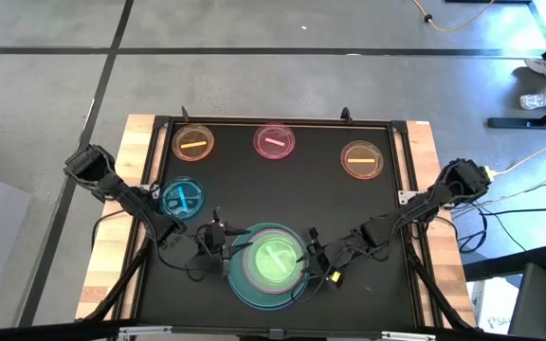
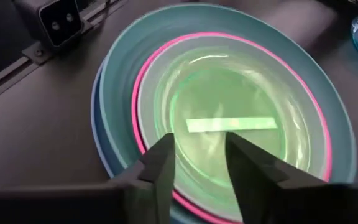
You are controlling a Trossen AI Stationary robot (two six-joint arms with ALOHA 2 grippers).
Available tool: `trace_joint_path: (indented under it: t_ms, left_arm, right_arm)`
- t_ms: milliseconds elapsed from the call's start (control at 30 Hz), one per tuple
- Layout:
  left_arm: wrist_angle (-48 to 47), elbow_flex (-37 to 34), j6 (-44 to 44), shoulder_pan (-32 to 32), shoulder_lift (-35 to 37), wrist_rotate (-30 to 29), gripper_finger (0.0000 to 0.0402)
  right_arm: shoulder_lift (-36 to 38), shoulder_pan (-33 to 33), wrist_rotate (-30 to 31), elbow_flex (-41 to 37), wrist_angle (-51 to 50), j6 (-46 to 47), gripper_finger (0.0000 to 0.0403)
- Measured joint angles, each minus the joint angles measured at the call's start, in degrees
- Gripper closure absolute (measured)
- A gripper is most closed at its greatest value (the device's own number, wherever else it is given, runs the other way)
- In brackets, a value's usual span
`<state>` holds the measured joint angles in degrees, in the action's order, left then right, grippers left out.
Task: Stack plastic plates
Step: Stack the right orange plate on top of the light green plate
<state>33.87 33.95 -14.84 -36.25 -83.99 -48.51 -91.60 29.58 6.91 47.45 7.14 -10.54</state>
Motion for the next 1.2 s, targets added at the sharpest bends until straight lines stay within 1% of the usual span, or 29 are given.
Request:
trace_joint_path:
  t_ms: [100,233,333,500,567,700,800,933,1200]
  left_arm:
    - [0.02,0.00,-0.03,0.08,0.00,-0.02,0.0260]
    - [0.00,0.00,-0.05,0.32,0.00,-0.02,0.0260]
    - [0.00,0.00,-0.04,0.35,0.00,-0.02,0.0260]
    - [-0.02,0.00,-0.03,0.35,0.00,-0.01,0.0261]
    - [-0.02,0.00,-0.03,0.35,0.00,-0.02,0.0261]
    - [-0.04,0.00,-0.05,0.35,0.00,-0.02,0.0261]
    - [-0.04,0.00,-0.05,0.35,0.00,-0.02,0.0261]
    - [-0.04,0.00,-0.07,0.35,0.00,-0.02,0.0261]
    - [-0.04,0.00,-0.07,0.35,0.00,-0.02,0.0260]
  right_arm:
    - [2.66,0.00,0.06,1.50,-6.54,0.79,0.0248]
    - [7.14,0.00,0.92,2.88,-14.49,4.28,0.0236]
    - [10.23,0.02,5.30,2.88,-19.79,5.87,0.0236]
    - [14.21,-0.65,16.23,2.90,-31.33,9.73,0.0237]
    - [15.10,-1.74,19.46,2.88,-36.40,12.00,0.0237]
    - [15.63,-6.14,23.42,2.88,-44.72,16.48,0.0238]
    - [15.64,-10.85,24.11,2.38,-48.35,19.29,0.0238]
    - [15.59,-17.99,24.02,-0.41,-48.34,19.60,0.0238]
    - [15.44,-31.22,23.67,-6.98,-45.07,20.59,0.0238]
